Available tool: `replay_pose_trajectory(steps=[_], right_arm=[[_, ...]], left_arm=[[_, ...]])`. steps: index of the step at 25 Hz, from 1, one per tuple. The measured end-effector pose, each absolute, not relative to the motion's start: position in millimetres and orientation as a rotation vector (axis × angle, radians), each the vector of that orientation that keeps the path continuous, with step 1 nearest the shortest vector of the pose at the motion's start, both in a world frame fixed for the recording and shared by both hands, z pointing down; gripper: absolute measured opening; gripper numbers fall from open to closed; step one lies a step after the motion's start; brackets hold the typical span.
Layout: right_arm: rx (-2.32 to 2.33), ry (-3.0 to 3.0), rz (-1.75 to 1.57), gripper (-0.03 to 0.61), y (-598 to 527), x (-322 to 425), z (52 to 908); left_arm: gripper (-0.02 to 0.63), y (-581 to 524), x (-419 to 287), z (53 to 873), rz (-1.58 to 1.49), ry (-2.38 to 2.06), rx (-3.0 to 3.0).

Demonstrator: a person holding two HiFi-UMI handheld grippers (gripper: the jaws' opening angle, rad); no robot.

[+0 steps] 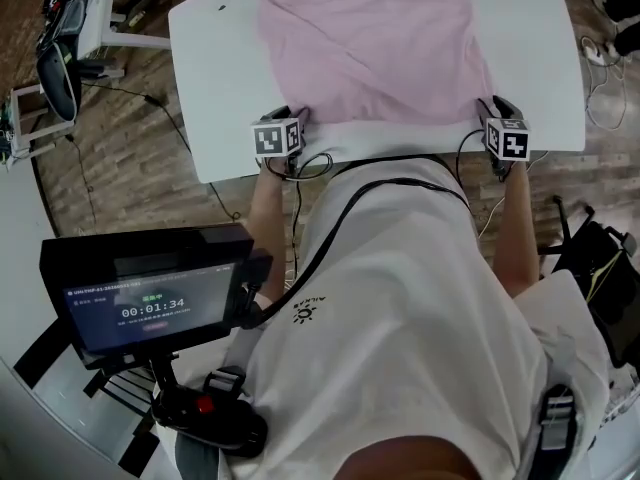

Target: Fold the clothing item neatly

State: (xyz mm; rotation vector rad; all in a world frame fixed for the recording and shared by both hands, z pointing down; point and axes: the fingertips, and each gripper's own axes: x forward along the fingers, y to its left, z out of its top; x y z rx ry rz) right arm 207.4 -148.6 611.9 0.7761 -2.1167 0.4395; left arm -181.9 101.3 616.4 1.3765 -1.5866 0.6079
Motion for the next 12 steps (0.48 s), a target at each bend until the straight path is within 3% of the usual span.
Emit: replay_pose_trajectory(steps=[1,2,4,7,12], right_arm=[[0.805,-2.102,0.466,0.158,-150.0,212.9,616.2],[0.82,-2.091,0.476,0.158,-151.5,214.5,618.6],[0.805,-2.076,0.459,0.137,-152.0,210.7,620.3],[0.782,-2.076,0.42,0.045,-151.1,208.9,617.4],[0.887,-2.075,0.401,0.038,-154.9,230.1,605.3]], left_arm=[[0.169,100.6,-177.6,616.5,0.624,-1.596,1.382],[0.106,98.3,-175.2,616.6,0.644,-1.606,1.387],[0.052,93.2,-173.5,617.0,0.678,-1.621,1.395],[0.032,89.1,-172.0,615.0,0.701,-1.616,1.416],[0.028,103.4,-183.7,602.4,0.617,-1.633,1.413]])
